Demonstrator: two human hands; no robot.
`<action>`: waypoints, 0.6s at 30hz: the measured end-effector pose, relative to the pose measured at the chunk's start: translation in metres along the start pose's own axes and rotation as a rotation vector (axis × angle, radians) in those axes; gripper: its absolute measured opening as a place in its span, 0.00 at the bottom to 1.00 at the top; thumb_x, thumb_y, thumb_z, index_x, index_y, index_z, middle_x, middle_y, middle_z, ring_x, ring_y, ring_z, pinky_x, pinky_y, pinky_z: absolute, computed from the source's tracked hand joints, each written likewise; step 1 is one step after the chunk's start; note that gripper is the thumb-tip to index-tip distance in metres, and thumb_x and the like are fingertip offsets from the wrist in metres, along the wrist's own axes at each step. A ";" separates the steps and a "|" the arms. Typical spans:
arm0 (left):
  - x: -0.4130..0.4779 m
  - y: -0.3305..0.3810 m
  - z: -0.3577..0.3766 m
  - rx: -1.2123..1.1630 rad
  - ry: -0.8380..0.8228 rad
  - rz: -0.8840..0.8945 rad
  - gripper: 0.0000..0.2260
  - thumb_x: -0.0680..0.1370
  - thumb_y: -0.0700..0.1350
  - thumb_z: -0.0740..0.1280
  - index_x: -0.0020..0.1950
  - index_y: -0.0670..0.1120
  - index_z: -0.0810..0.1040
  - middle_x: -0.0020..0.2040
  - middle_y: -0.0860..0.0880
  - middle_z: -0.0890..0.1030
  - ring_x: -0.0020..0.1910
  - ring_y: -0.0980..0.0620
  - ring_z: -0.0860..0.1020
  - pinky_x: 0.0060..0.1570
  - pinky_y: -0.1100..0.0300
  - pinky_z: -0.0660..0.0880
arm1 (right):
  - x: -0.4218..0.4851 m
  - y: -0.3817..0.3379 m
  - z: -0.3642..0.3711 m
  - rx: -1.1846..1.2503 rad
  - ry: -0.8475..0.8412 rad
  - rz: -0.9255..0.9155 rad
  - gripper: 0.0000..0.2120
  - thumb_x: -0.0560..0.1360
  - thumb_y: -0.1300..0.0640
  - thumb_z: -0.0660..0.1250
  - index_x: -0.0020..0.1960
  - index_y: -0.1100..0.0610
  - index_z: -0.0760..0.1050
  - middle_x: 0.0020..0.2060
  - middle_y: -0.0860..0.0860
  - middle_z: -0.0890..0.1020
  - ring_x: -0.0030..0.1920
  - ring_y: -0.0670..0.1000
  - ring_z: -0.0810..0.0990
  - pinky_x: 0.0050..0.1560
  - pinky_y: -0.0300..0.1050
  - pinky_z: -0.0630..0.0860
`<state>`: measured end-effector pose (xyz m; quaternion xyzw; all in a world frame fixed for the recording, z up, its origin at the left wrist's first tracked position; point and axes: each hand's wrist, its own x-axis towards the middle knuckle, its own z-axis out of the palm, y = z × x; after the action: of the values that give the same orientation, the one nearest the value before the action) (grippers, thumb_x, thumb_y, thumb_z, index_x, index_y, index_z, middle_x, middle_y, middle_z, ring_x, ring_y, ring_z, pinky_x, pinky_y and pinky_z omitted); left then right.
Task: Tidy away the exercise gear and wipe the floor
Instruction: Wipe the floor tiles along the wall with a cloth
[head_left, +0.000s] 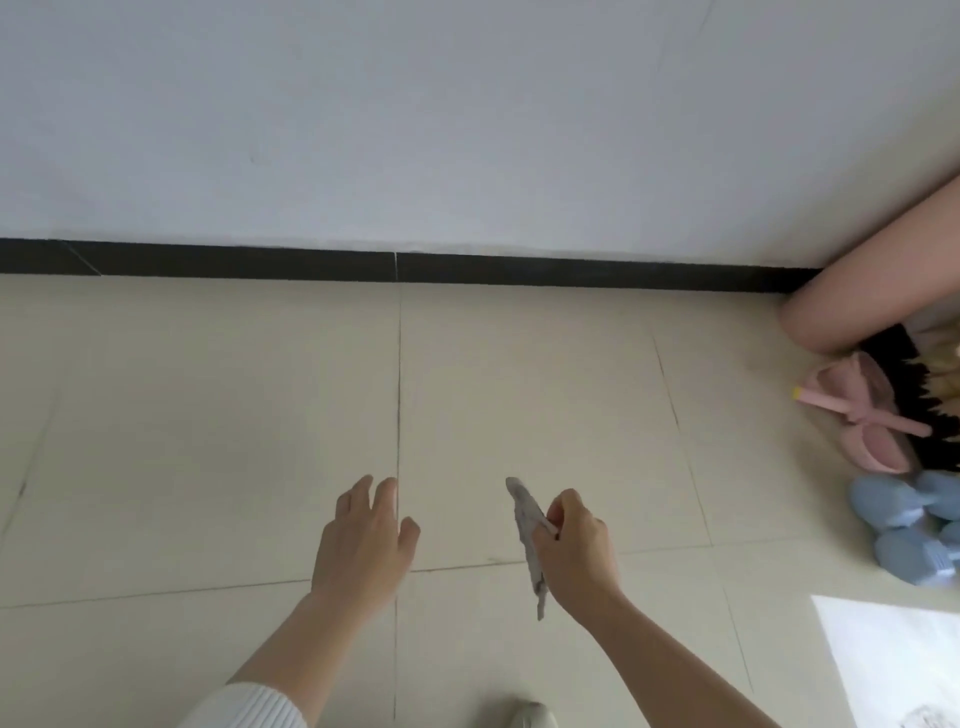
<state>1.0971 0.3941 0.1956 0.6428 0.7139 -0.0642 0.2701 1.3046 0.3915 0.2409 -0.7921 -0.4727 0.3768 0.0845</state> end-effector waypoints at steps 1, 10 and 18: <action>0.016 -0.008 0.025 -0.010 -0.002 -0.020 0.23 0.81 0.51 0.55 0.75 0.47 0.58 0.76 0.45 0.59 0.73 0.47 0.59 0.63 0.54 0.68 | 0.019 0.008 0.019 0.012 -0.006 -0.029 0.09 0.78 0.55 0.58 0.41 0.57 0.65 0.28 0.48 0.71 0.25 0.47 0.68 0.25 0.40 0.63; 0.154 -0.082 0.171 0.013 0.081 -0.016 0.25 0.82 0.52 0.52 0.77 0.47 0.52 0.78 0.45 0.53 0.76 0.47 0.53 0.68 0.53 0.63 | 0.191 0.030 0.159 0.424 0.065 -0.162 0.04 0.72 0.62 0.61 0.46 0.56 0.68 0.39 0.54 0.79 0.38 0.55 0.78 0.32 0.42 0.70; 0.204 -0.117 0.204 0.116 0.073 0.034 0.27 0.82 0.51 0.50 0.79 0.46 0.46 0.79 0.45 0.44 0.78 0.47 0.45 0.75 0.54 0.52 | 0.234 0.112 0.224 -0.268 0.253 -0.222 0.23 0.74 0.60 0.60 0.68 0.55 0.61 0.67 0.51 0.66 0.67 0.52 0.64 0.65 0.46 0.65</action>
<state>1.0414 0.4651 -0.1020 0.6715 0.7072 -0.0773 0.2074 1.2931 0.4715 -0.0924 -0.7803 -0.5886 0.1966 0.0778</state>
